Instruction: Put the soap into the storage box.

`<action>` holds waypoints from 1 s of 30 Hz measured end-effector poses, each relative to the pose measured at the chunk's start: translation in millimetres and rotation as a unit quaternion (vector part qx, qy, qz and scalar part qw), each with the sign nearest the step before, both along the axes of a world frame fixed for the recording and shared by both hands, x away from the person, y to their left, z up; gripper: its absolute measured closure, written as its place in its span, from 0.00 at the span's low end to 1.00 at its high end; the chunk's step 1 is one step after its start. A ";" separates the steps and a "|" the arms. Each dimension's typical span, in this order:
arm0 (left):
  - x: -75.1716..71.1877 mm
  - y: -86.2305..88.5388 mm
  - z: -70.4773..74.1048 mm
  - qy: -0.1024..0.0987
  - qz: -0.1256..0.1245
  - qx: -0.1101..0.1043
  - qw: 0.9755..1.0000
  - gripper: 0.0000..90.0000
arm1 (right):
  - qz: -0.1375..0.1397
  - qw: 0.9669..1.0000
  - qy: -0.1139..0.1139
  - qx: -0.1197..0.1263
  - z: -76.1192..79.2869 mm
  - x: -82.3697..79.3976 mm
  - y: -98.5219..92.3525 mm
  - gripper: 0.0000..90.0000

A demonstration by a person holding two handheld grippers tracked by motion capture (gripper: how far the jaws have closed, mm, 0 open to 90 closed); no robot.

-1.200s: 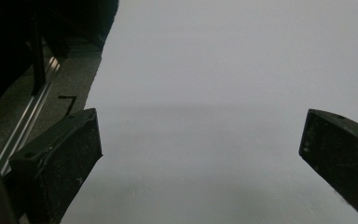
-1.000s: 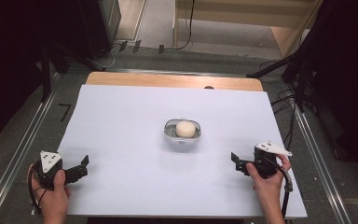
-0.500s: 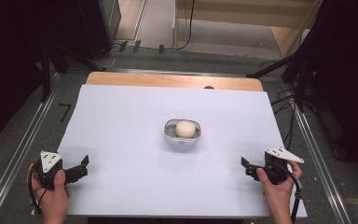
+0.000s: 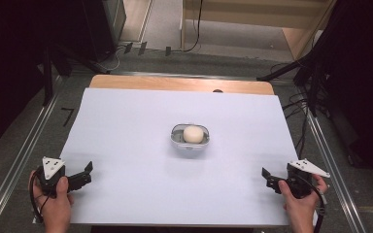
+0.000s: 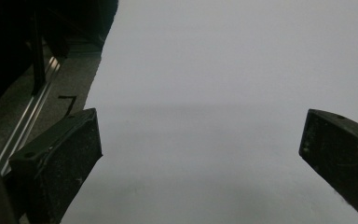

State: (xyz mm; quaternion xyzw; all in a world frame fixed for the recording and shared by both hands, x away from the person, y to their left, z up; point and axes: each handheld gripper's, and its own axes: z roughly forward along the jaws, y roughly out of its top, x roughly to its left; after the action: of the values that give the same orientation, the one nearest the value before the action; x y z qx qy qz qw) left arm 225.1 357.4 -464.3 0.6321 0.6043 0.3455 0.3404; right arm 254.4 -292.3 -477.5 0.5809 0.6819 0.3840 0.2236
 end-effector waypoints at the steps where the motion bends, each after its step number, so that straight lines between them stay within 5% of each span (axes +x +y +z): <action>1: 0.0 0.1 0.1 0.001 0.000 0.000 1.000 0.00 | -0.002 1.000 -0.001 0.000 -0.7 -1.9 -3.0 0.02; 16: -0.2 -0.1 0.1 -0.001 0.001 0.002 1.000 0.00 | -0.038 0.999 0.006 0.002 -2.3 -20.5 -37.8 0.03; 30: 0.6 -0.9 -0.2 0.003 0.003 0.006 1.000 0.00 | -0.061 0.998 0.004 -0.013 -8.2 -38.3 -51.4 0.04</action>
State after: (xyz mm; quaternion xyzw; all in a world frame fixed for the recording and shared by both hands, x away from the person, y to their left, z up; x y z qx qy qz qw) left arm 225.7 356.4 -464.5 0.6335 0.6050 0.3479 0.3340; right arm 216.1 -343.7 -485.7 0.6201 0.6511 0.3581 0.2514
